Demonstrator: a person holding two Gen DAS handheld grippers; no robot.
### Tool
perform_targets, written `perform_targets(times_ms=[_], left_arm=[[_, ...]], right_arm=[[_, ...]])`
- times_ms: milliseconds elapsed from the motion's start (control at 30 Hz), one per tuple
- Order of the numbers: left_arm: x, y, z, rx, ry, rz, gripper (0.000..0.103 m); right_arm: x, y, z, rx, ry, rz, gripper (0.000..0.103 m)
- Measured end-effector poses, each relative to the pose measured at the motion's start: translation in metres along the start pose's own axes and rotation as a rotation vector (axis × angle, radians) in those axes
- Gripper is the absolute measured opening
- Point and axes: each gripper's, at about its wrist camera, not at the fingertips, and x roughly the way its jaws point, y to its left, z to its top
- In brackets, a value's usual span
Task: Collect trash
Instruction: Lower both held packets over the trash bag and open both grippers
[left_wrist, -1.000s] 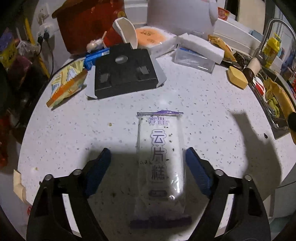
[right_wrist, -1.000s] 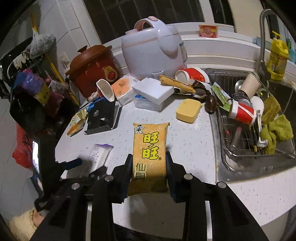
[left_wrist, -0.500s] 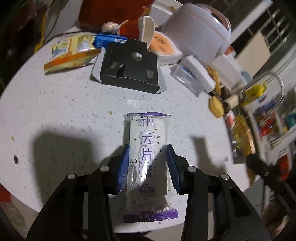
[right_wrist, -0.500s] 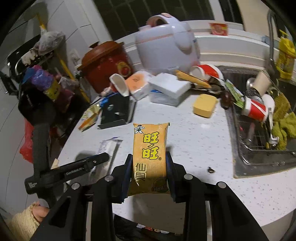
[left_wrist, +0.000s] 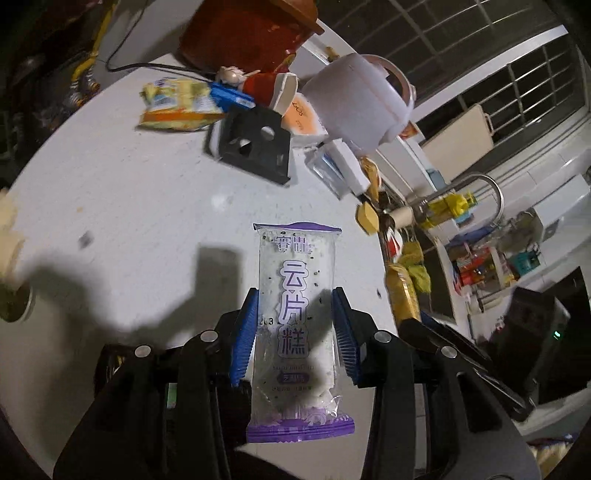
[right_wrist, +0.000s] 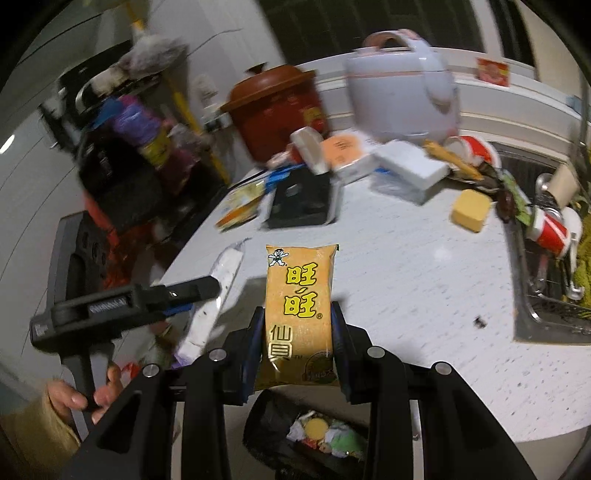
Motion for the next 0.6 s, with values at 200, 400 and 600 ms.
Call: perform_targets(times_ms=[200, 400, 600], left_arm=[[-0.039, 0.031, -0.064, -0.008, 0.098, 0.101, 0.039], [0.005, 0.093, -0.122, -0.079, 0.245, 0.193, 0.039], [0.111, 0.171, -0.174, -0.100, 0.399, 0.287, 0.039]], right_arm=[[-0.002, 0.036, -0.050, -0.179, 0.170, 0.068, 0.034], [0.051, 0.039, -0.115, -0.164, 0.370, 0.075, 0.034], [0.154, 0.012, -0.199, -0.087, 0.524, 0.022, 0.034]])
